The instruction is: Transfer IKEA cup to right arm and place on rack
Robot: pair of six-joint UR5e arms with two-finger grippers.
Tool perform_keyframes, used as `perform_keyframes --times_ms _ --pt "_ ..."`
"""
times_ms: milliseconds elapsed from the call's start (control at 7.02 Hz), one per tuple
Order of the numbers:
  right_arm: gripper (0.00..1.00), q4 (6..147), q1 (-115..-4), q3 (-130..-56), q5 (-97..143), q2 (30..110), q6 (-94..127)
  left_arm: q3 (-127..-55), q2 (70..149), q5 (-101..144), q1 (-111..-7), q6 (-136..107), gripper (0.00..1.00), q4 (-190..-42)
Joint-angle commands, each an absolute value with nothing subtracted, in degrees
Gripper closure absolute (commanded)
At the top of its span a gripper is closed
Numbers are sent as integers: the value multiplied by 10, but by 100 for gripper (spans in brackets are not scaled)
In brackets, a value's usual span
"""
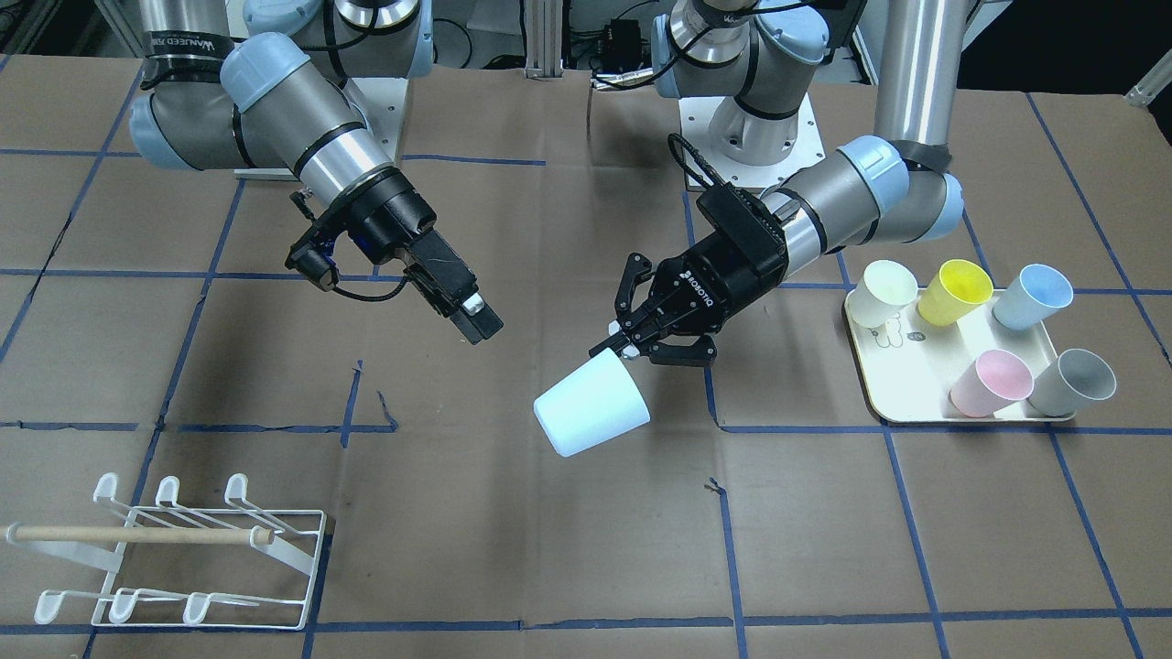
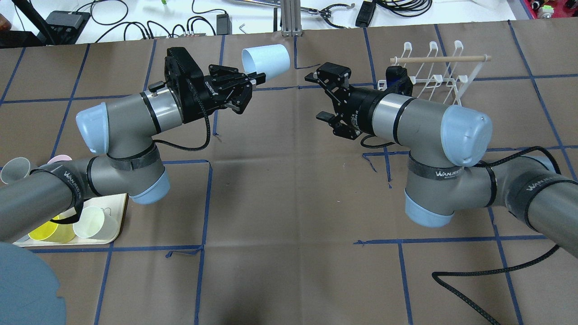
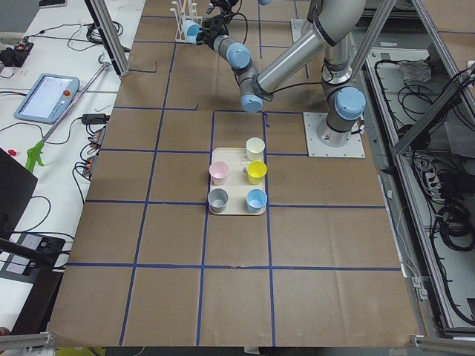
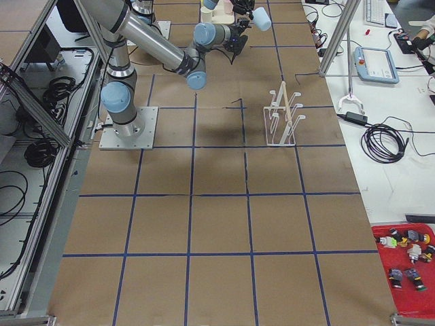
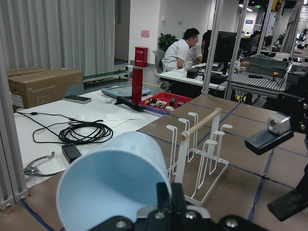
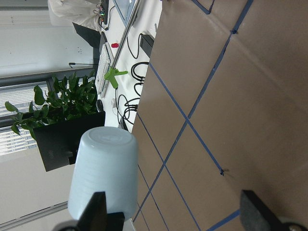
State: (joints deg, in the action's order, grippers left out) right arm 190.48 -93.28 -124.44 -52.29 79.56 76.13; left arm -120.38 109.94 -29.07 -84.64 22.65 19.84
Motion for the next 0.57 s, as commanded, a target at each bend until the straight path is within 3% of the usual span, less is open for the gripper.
perform_keyframes --times_ms 0,427 --pt "4 1912 -935 -1209 -523 769 773 -1205 1101 -290 -852 223 95 201" --pt "4 1918 -959 -1145 -522 712 807 -1205 1101 -290 -853 222 95 201"
